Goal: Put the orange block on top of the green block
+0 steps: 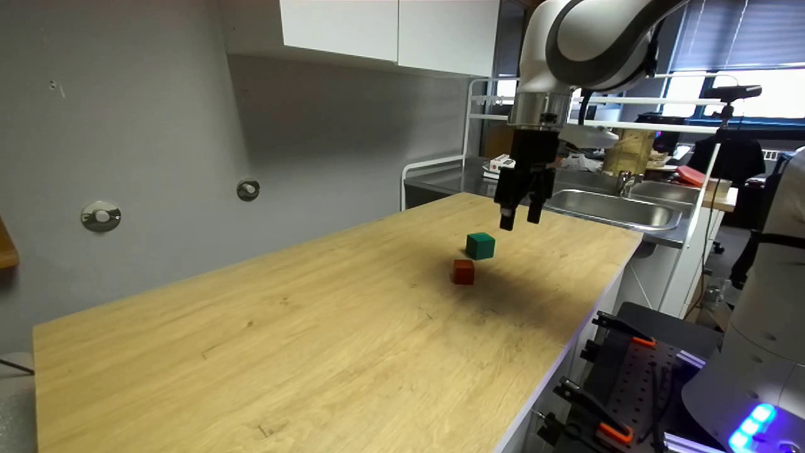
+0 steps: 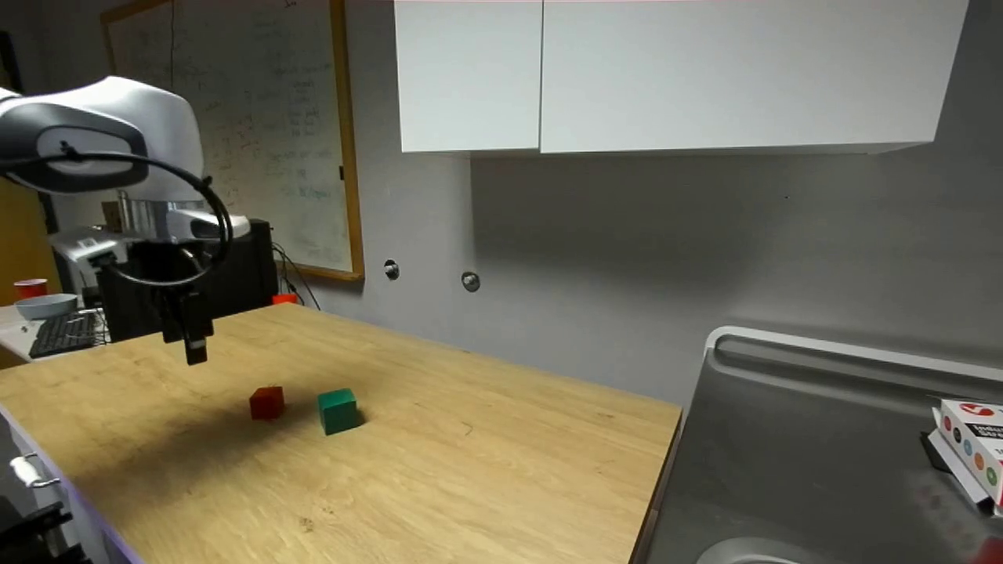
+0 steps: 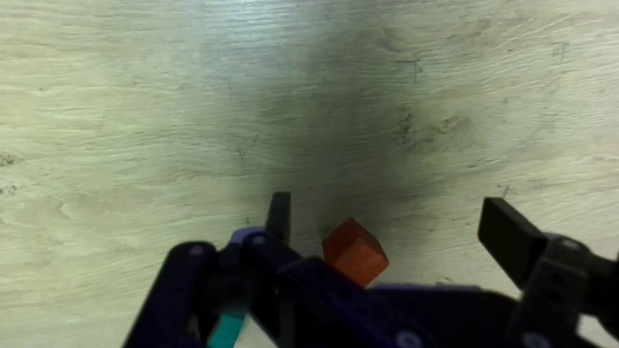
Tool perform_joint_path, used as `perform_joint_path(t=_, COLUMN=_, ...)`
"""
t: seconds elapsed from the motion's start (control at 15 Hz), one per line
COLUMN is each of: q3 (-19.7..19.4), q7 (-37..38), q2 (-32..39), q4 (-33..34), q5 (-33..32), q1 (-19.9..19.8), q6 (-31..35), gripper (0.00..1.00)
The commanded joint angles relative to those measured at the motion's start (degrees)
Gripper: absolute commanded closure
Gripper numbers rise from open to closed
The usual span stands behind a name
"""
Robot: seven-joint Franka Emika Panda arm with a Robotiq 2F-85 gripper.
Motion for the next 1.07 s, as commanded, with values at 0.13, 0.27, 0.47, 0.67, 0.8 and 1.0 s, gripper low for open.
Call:
perform_joint_path(t=0.13, q3=0.48, q7=8.31, q2=17.62, q4=5.75, q5=5.82, q1=-1.12, q6=5.54, gripper=0.00)
perform_joint_path(t=0.27, q3=0.42, q7=9.28, q2=22.32, q4=8.20, q5=9.13, q1=-0.54, q6=6.88, gripper=0.00)
perform_joint_path(t=0.47, q3=0.96, q7=9.51, q2=27.94, q4=12.75, q5=12.62, q1=-0.02, q6=8.79, gripper=0.00)
perform_joint_path(t=0.67, q3=1.53, q7=10.82, q2=33.10, q4=17.46, q5=12.97, q1=-0.03, q6=9.72, gripper=0.00)
perform_joint_path(t=0.8, q3=1.55, q7=12.91, q2=36.20, q4=19.97, q5=11.97, q1=-0.07, q6=9.64, gripper=0.00)
perform_joint_path(t=1.0, q3=1.22, q7=15.61, q2=40.07, q4=22.75, q5=10.82, q1=0.06, q6=9.26, gripper=0.29)
